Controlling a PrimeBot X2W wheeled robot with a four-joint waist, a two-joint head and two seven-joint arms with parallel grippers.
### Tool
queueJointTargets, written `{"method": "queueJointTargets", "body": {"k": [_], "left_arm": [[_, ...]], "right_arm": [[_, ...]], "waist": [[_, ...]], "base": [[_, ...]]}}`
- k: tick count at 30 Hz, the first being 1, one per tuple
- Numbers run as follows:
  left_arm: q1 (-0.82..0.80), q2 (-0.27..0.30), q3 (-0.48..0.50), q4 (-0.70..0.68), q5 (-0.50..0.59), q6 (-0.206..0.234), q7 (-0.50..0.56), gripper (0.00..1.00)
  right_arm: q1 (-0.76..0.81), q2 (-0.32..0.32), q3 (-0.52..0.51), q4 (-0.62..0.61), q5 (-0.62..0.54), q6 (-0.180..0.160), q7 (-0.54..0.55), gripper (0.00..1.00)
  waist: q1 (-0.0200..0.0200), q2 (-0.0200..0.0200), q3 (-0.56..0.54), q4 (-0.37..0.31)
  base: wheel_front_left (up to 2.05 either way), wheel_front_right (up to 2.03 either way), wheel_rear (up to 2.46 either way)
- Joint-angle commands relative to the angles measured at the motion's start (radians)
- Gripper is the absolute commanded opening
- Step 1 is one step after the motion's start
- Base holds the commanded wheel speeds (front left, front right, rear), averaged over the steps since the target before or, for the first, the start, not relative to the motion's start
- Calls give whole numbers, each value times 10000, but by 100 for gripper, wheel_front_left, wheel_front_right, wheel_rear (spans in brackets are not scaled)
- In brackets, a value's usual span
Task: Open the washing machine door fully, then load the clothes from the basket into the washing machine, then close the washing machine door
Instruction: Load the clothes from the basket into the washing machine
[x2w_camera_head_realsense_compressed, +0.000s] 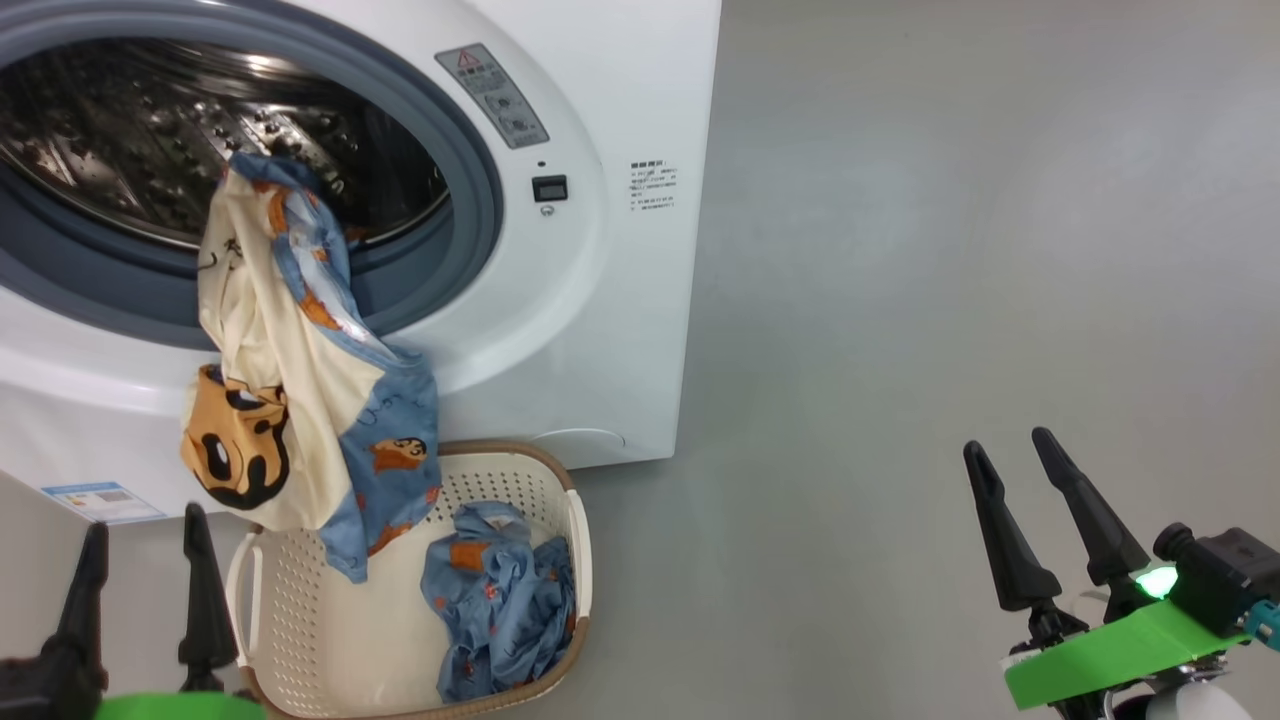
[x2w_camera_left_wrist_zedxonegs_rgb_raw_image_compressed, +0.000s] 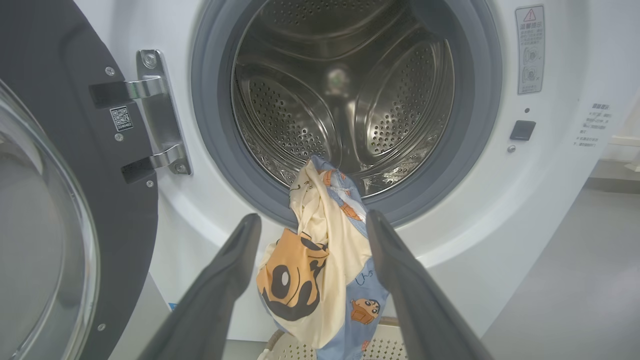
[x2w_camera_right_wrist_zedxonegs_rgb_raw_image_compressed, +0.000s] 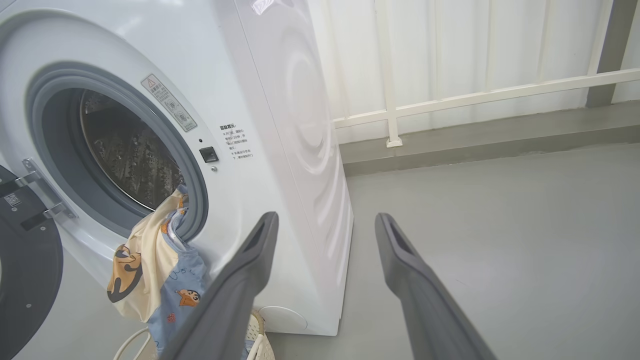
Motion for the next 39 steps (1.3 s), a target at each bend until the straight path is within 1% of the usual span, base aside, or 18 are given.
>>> {"method": "queueJointTargets", "body": {"k": [1, 9, 18, 31, 39], "left_arm": [[99, 150, 363, -371, 62, 6, -64, 100], [794, 54, 458, -869, -44, 6, -64, 100], [974, 9, 435, -1005, -96, 6, -65, 100], [679, 35, 101, -23, -556, 6, -65, 100], [-19, 454, -213, 854, -846, 6, -65, 100]], "right_arm": [[102, -187, 117, -277, 154, 73, -78, 100], [279, -244, 78, -334, 149, 73, -78, 100], [307, -243, 29, -384, 109, 73, -78, 100], [121, -134, 105, -431, 75, 73, -78, 100], [-186, 11, 127, -483, 18, 73, -78, 100]], "waist": [[1, 0, -117, 38], [1, 0, -245, 25], [1, 0, -231, 57], [1, 0, 195, -38], [1, 0, 901, -105]], "base": [[0, 0, 0], [0, 0, 0], [0, 0, 0], [0, 0, 0], [0, 0, 0]]}}
